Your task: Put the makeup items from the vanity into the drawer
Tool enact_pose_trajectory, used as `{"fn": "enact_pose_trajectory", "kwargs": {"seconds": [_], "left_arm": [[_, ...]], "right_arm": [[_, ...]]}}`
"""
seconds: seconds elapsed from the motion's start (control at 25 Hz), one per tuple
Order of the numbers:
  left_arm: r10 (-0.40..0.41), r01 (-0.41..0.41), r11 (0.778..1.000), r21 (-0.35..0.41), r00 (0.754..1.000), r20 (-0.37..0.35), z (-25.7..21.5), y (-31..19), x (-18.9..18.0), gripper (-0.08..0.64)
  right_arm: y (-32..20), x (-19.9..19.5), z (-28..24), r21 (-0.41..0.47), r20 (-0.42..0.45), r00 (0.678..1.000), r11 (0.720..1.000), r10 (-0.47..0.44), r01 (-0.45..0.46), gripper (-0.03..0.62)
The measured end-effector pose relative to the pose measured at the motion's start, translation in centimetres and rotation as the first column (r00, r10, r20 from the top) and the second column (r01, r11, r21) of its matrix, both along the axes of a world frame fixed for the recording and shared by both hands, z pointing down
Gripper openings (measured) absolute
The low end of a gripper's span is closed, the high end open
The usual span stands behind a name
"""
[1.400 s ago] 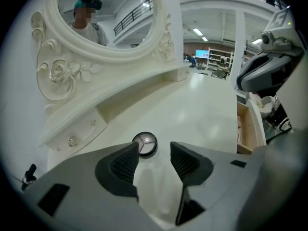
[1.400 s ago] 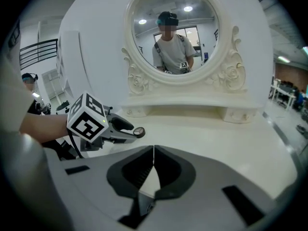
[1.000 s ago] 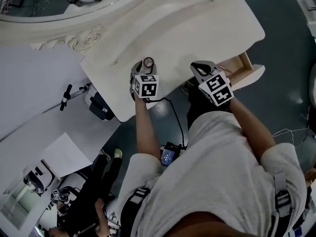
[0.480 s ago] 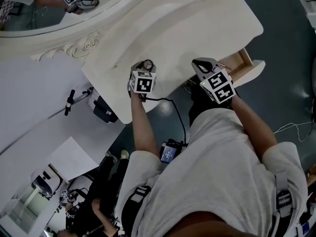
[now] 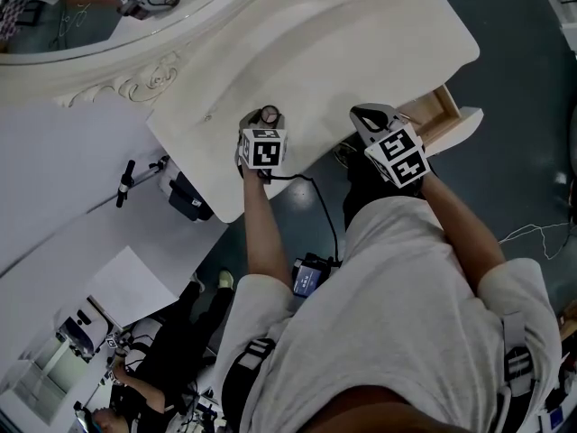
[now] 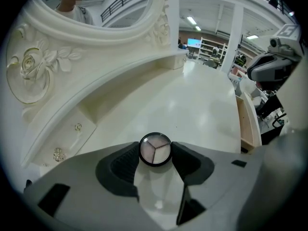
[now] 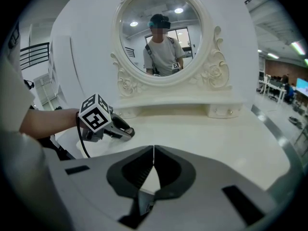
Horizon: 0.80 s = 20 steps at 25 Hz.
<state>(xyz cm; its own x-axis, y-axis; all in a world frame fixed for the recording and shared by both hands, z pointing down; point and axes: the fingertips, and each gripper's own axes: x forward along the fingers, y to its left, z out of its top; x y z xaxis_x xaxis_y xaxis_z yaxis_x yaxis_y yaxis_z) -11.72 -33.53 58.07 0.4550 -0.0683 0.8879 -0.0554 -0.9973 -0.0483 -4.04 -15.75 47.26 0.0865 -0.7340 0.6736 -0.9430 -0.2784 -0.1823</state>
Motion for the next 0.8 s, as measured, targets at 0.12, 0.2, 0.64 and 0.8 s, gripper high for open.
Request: {"fn": "enact_pose_trajectory", "kwargs": {"seconds": [0.12, 0.2, 0.64, 0.8], "left_arm": [[0.002, -0.002, 1.0, -0.001, 1.0, -0.009, 0.1, 0.3, 0.2, 0.213], [0.014, -0.014, 1.0, -0.002, 1.0, -0.015, 0.0, 0.8, 0.4, 0.213], [0.081, -0.081, 0.997, 0.001, 0.996, -0.03, -0.9, 4.6, 2.1, 0.213], [0.099, -0.099, 0.995, 0.002, 0.995, -0.034, -1.0, 5.9, 2.9, 0.213]], "right_arm": [[0.0, -0.3, 0.6, -0.011, 0.008, 1.0, 1.0, -0.003, 0.003, 0.015], [0.0, -0.4, 0.7, -0.012, 0.01, 1.0, 1.0, -0.003, 0.003, 0.015], [1.6, -0.2, 0.7, 0.0, 0.019, 1.0, 1.0, 0.016, -0.016, 0.015], [2.5, 0.3, 0.8, 0.005, 0.023, 0.999, 1.0, 0.028, -0.028, 0.015]]}}
